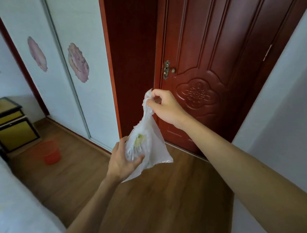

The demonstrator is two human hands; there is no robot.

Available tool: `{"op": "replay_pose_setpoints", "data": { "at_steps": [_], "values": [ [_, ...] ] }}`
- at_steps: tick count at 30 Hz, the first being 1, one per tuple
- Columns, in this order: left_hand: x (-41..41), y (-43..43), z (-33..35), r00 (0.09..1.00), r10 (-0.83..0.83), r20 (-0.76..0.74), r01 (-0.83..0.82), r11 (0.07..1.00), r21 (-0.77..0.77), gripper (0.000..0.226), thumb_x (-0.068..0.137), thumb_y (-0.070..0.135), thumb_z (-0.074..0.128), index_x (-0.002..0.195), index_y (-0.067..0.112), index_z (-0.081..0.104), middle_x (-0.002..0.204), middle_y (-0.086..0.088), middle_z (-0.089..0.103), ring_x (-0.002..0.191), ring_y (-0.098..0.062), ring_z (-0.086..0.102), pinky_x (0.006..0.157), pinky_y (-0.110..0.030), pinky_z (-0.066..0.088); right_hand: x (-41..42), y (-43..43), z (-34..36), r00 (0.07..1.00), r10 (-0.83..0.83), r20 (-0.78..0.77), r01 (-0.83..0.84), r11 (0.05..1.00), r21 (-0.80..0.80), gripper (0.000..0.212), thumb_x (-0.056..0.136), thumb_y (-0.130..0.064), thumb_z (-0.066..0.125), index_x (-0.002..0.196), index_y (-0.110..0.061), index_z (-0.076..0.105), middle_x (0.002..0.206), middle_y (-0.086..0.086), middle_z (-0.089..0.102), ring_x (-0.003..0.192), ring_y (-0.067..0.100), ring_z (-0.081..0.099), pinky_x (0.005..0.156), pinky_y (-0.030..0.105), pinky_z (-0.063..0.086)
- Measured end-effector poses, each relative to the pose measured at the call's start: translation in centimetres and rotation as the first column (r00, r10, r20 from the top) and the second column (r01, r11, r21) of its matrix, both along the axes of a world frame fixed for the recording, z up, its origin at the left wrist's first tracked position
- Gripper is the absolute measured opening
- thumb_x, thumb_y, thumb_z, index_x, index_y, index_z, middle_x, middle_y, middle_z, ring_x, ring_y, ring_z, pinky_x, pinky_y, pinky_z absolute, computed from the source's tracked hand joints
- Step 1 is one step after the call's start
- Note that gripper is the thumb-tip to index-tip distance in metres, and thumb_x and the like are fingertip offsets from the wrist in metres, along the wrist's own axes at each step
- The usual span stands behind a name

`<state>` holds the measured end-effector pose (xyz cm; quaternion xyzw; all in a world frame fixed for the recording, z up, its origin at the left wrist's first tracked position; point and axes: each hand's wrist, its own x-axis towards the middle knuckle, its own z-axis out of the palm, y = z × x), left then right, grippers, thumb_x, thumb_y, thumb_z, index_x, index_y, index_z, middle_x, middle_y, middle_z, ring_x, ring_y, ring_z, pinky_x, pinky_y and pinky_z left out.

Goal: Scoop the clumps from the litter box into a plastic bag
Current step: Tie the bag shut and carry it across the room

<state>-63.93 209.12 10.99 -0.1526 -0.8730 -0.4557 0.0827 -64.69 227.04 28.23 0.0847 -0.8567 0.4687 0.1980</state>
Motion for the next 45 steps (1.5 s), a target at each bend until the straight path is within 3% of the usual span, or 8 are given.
{"op": "replay_pose_setpoints", "data": {
  "at_steps": [5, 12, 18, 23, 30, 39, 43, 45],
  "values": [
    [-2.2, -1.5, -0.3, 0.995, 0.099, 0.009, -0.099, 0.994, -0.035, 0.083, 0.064, 0.067, 0.069, 0.131, 0.03, 0.037, 0.127, 0.005, 0.049, 0.109, -0.013, 0.05, 0.088, -0.041, 0.052, -4.6, -1.1, -1.4, 0.996, 0.084, 0.037, -0.084, 0.996, -0.011, 0.024, 0.081, -0.021, 0.052, 0.072, 0.001, 0.052, 0.077, 0.025, 0.06, 0.07, 0.039, 0.057, 0.064, 0.052, 0.05],
    [-6.4, -5.0, -1.6, 0.972, 0.235, 0.02, -0.234, 0.972, -0.029, 0.078, 0.063, 0.069, 0.065, 0.126, 0.03, 0.041, 0.116, 0.008, 0.051, 0.105, -0.013, 0.05, 0.087, -0.041, 0.051, -12.0, -5.4, -3.1, 0.972, 0.218, 0.088, -0.218, 0.976, -0.006, 0.023, 0.08, -0.026, 0.051, 0.073, -0.004, 0.054, 0.084, 0.026, 0.063, 0.075, 0.044, 0.059, 0.061, 0.058, 0.051],
    [-12.9, -9.2, -3.0, 0.95, 0.313, 0.004, -0.313, 0.949, -0.044, 0.073, 0.065, 0.068, 0.069, 0.122, 0.033, 0.042, 0.112, 0.01, 0.051, 0.101, -0.012, 0.052, 0.083, -0.041, 0.053, -19.2, -10.2, -3.4, 0.937, 0.328, 0.12, -0.325, 0.945, -0.043, 0.019, 0.086, -0.014, 0.051, 0.078, 0.004, 0.053, 0.073, 0.02, 0.057, 0.063, 0.02, 0.053, 0.061, 0.049, 0.049],
    [-17.6, -12.4, -3.4, 0.929, 0.367, -0.039, -0.368, 0.929, -0.028, 0.073, 0.067, 0.065, 0.069, 0.124, 0.028, 0.042, 0.112, 0.008, 0.051, 0.098, -0.01, 0.051, 0.082, -0.034, 0.051, -25.1, -14.3, -3.6, 0.912, 0.383, 0.143, -0.377, 0.924, -0.07, 0.018, 0.085, -0.017, 0.052, 0.079, 0.0, 0.055, 0.088, 0.018, 0.065, 0.071, 0.02, 0.06, 0.07, 0.053, 0.054],
    [-22.5, -17.0, -3.7, 0.907, 0.418, -0.054, -0.42, 0.906, -0.053, 0.075, 0.068, 0.066, 0.069, 0.127, 0.03, 0.04, 0.115, 0.009, 0.051, 0.1, -0.009, 0.049, 0.083, -0.033, 0.051, -30.8, -19.2, -3.4, 0.887, 0.435, 0.157, -0.43, 0.9, -0.066, 0.024, 0.082, -0.023, 0.053, 0.08, 0.001, 0.053, 0.087, 0.026, 0.061, 0.078, 0.037, 0.06, 0.072, 0.056, 0.053],
    [-27.9, -22.5, -4.6, 0.863, 0.504, -0.044, -0.505, 0.862, -0.034, 0.076, 0.067, 0.069, 0.068, 0.127, 0.03, 0.041, 0.114, 0.009, 0.053, 0.101, -0.009, 0.052, 0.082, -0.039, 0.054, -37.6, -25.9, -3.9, 0.829, 0.53, 0.18, -0.525, 0.847, -0.079, 0.018, 0.09, -0.016, 0.054, 0.083, 0.0, 0.056, 0.078, 0.013, 0.061, 0.07, 0.014, 0.057, 0.069, 0.041, 0.053],
    [-31.8, -24.6, -5.4, 0.839, 0.544, -0.015, -0.545, 0.839, -0.013, 0.078, 0.067, 0.072, 0.067, 0.128, 0.032, 0.04, 0.115, 0.009, 0.053, 0.102, -0.009, 0.053, 0.083, -0.039, 0.055, -42.1, -28.7, -4.7, 0.811, 0.559, 0.172, -0.559, 0.827, -0.059, 0.018, 0.091, -0.022, 0.054, 0.08, -0.008, 0.057, 0.082, 0.009, 0.062, 0.078, 0.016, 0.059, 0.081, 0.05, 0.056],
    [-34.0, -25.6, -5.9, 0.827, 0.562, 0.001, -0.562, 0.827, 0.001, 0.08, 0.066, 0.073, 0.066, 0.129, 0.032, 0.039, 0.117, 0.008, 0.053, 0.103, -0.01, 0.054, 0.083, -0.039, 0.057, -44.7, -30.1, -4.9, 0.797, 0.578, 0.176, -0.579, 0.814, -0.049, 0.02, 0.091, -0.022, 0.054, 0.082, -0.004, 0.057, 0.087, 0.017, 0.063, 0.08, 0.025, 0.06, 0.079, 0.054, 0.055]
  ]
}}
